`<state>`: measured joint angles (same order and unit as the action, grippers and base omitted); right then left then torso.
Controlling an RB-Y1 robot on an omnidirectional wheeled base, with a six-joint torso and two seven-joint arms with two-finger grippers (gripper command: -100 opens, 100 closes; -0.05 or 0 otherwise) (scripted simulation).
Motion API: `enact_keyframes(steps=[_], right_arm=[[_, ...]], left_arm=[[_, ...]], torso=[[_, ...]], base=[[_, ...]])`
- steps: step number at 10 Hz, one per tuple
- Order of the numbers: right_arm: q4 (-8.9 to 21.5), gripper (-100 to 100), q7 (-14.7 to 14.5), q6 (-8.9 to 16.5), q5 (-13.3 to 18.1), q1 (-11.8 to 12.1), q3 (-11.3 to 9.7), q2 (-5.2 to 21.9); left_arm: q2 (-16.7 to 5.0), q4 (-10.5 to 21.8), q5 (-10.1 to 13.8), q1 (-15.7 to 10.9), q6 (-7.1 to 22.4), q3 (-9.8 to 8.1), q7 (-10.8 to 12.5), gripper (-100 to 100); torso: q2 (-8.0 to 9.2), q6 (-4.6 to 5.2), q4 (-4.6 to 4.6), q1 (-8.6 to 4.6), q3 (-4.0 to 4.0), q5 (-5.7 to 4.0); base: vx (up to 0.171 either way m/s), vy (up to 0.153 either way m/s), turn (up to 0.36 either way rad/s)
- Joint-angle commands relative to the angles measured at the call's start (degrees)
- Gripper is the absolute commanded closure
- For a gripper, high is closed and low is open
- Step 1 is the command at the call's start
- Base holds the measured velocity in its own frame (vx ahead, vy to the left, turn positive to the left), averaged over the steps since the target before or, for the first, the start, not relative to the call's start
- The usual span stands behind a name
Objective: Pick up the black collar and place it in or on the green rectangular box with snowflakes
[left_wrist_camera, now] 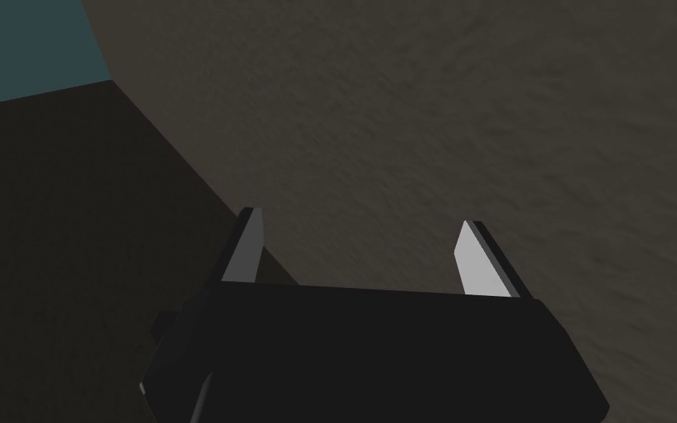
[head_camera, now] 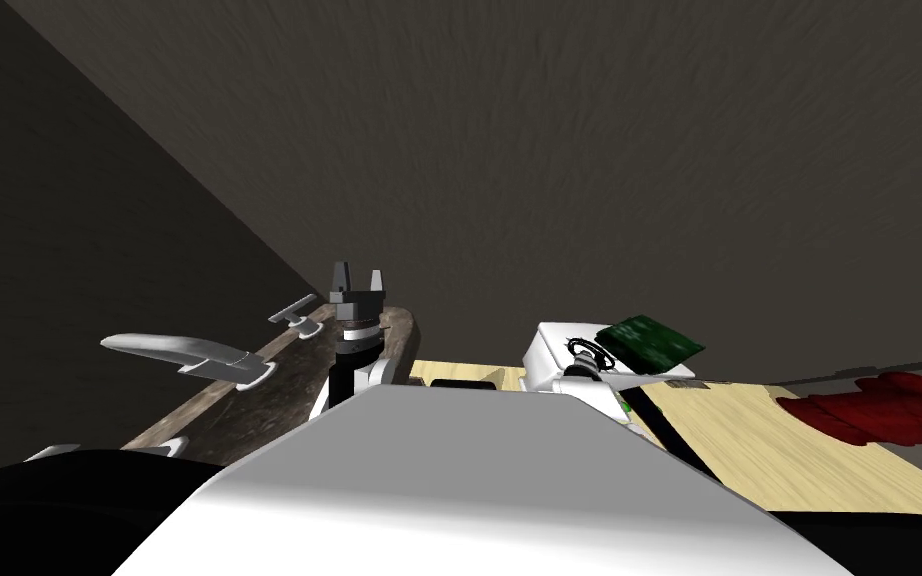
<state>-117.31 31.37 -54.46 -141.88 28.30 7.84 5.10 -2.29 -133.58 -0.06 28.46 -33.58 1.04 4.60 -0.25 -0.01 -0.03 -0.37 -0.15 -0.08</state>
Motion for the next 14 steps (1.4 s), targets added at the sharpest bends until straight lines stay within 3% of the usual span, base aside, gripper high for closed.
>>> enact_keyframes(steps=[1, 3, 7, 8, 9, 13, 14], right_arm=[[-0.24, -100, -2.86, 2.86, 2.86, 1.02, -0.04, 0.14], [-0.24, -100, -4.36, 5.66, 6.26, 1.02, -0.04, 0.14], [-0.24, -100, -4.36, 5.66, 13.14, 1.02, -0.04, 0.14], [0.14, -100, -4.25, 5.73, 12.29, 0.72, -0.02, 0.1], [0.16, 100, -4.23, 5.73, 12.48, 0.7, -0.02, 0.1], [0.16, 100, -4.16, 5.7, 12.44, 0.7, 0.0, 0.07], [0.16, 0, -4.15, 5.7, 12.44, 0.7, 0.0, 0.06]], left_arm=[[0.0, 0.0, 0.0, 0.0, 0.0, 0.0, 0.0, 0], [0.0, 0.0, 0.0, 0.0, 0.0, 0.0, 0.0, 0], [0.0, 0.0, 0.0, 0.0, 0.0, 0.0, 0.0, 0], [0.0, 0.0, 0.0, 0.0, 0.0, 0.0, 0.0, 0], [0.0, 0.0, 0.0, 0.0, 0.0, 0.0, 0.0, 0], [0.0, 0.0, 0.0, 0.0, 0.0, 0.0, 0.0, 0], [0.0, 0.0, 0.0, 0.0, 0.0, 0.0, 0.0, 0]], torso=[[0.0, 0.0, 0.0, 0.0, 0.0, 0.0], [-0.07, -0.02, -0.01, -0.13, -0.04, -0.03], [-0.07, -0.02, -0.01, -0.12, -0.04, -0.03], [-0.07, -0.02, -0.01, -0.12, -0.04, -0.03], [-0.07, -0.02, -0.01, -0.12, -0.04, -0.03], [-0.15, -0.06, -0.04, -0.07, -0.1, 0.0], [-0.13, -0.06, -0.04, -0.09, -0.09, 0.0]], base=[[0.0, 0.004, 0.01], [0.002, -0.006, 0.003], [0.0, -0.001, 0.0], [0.0, 0.0, 0.0], [-0.003, 0.002, -0.015], [-0.001, -0.001, 0.0], [0.0, 0.0, 0.0]])
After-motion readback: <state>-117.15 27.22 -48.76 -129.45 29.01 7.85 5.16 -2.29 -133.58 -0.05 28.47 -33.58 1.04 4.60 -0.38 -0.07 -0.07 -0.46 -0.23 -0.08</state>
